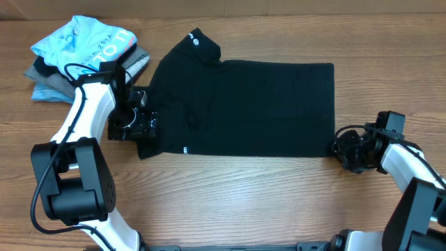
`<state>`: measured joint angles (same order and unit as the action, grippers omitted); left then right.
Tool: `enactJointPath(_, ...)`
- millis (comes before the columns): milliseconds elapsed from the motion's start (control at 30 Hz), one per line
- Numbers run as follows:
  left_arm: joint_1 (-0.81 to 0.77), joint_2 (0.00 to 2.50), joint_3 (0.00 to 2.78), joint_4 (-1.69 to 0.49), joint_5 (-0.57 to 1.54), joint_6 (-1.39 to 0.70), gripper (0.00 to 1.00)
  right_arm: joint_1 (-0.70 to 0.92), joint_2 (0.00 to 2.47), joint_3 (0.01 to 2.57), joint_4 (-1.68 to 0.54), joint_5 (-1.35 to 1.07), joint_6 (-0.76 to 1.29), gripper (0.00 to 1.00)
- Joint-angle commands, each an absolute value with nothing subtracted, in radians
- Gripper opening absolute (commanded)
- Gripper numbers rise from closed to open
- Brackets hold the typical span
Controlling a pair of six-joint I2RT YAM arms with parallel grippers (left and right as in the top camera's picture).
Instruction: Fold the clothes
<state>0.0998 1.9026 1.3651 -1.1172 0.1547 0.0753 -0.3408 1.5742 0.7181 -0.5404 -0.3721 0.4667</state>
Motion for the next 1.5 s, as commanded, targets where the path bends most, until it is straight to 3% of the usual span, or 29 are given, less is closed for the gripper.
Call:
enactJointPath(0, 0.1, 1.906, 1.358, -1.115, 0.176, 0.098, 0.91, -0.341, 1.608, 0.699, -0.544, -0.431, 0.436, 0.35)
enactJointPath(367, 0.1, 1.906, 1.358, -1.111, 0.15, 0.102, 0.89, -0.344, 1.608, 0.702, -0.586, -0.384, 0.441, 0.04)
enactJointPath(967, 0.097, 1.909, 1.303, -0.971, 0.087, 0.15, 0.74, -0.344, 1.606, 0.773, -0.618, -0.329, 0.436, 0.04)
enactJointPath(1100, 0.097, 1.909, 1.267, -0.931, 0.102, 0.15, 0.64, -0.344, 1.606, 0.773, -0.618, -0.31, 0.437, 0.04)
enactJointPath(1167, 0.097, 1.909, 1.256, -0.922, 0.104, 0.15, 0.49, -0.344, 1.606, 0.773, -0.621, -0.298, 0.437, 0.04)
enactJointPath(1300, 0.097, 1.909, 1.259, -0.916, 0.095, 0.15, 0.09, -0.344, 1.606, 0.773, -0.622, -0.287, 0.437, 0.04)
enactJointPath(1333, 0.098, 1.909, 1.259, -0.914, 0.092, 0.15, 0.04, -0.344, 1.606, 0.773, -0.623, -0.287, 0.437, 0.04)
enactJointPath(1467, 0.1, 1.909, 1.274, -0.912, 0.045, 0.149, 0.04, -0.344, 1.606, 0.774, -0.648, -0.226, 0.437, 0.04)
